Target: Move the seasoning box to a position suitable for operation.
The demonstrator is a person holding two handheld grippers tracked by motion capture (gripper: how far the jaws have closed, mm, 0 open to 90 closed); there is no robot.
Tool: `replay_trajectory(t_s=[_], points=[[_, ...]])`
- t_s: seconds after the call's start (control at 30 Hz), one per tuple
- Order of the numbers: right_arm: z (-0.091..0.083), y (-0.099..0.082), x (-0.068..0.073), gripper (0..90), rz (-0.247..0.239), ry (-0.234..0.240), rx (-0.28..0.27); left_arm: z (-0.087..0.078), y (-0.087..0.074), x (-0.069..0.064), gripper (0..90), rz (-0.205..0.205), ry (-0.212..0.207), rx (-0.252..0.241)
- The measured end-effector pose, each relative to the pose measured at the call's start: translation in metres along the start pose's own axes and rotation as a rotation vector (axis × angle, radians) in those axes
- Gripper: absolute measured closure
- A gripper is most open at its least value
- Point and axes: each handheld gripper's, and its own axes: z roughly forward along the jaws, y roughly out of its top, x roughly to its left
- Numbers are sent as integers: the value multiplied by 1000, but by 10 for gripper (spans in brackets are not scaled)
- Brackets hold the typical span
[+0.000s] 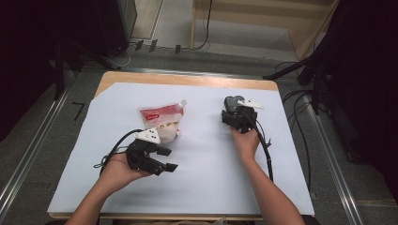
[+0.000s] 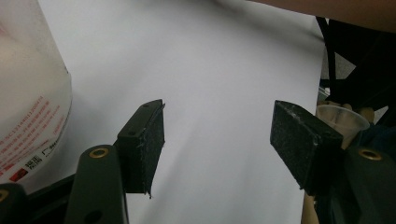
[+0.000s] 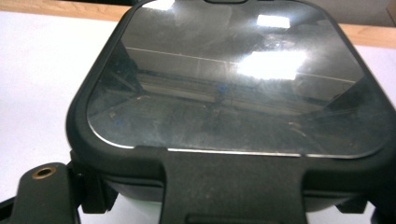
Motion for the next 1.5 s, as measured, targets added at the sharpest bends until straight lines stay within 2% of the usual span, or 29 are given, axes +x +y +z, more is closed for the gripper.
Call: replay_trajectory(t_s=[0.13, 0.23, 0.27, 0.4, 0.43, 0.5, 0.57, 0.8, 0.87, 1.13, 1.3, 1.43, 1.5], points=[[-8, 3, 2, 160, -24, 13, -6, 0, 2, 1, 365, 5, 3, 4], [-15, 6, 4, 160, -14, 32, -8, 1, 3, 2, 365, 0, 1, -2], [-22, 8, 5, 160, -13, 61, -10, 1, 4, 3, 365, 7, -1, 2], [-38, 10, 7, 160, -30, 118, -18, 2, 6, 3, 365, 2, -4, -3], [-38, 10, 7, 160, -30, 118, -18, 2, 6, 3, 365, 2, -4, -3], [-50, 8, 10, 160, -39, 149, -9, 3, 7, 4, 365, 9, -6, -2], [-57, 7, 13, 160, -59, 158, 3, 5, 9, 3, 365, 9, -5, -2], [-77, 2, 16, 160, -83, 184, 15, 7, 11, 4, 365, 18, -14, -4], [-88, -2, 14, 160, -84, 200, 17, 8, 12, 5, 365, 18, -12, -1], [-114, -18, 10, 160, -114, 222, 37, 10, 13, 6, 366, 23, -15, -1], [-122, -28, 11, 160, -106, 244, 48, 11, 15, 6, 381, 29, -14, 8], [-124, -34, 20, 160, -128, 260, 62, 13, 16, 6, 381, 30, -15, 7], [-122, -38, 30, 160, -164, 284, 72, 13, 16, 7, 381, 30, -17, 5]])
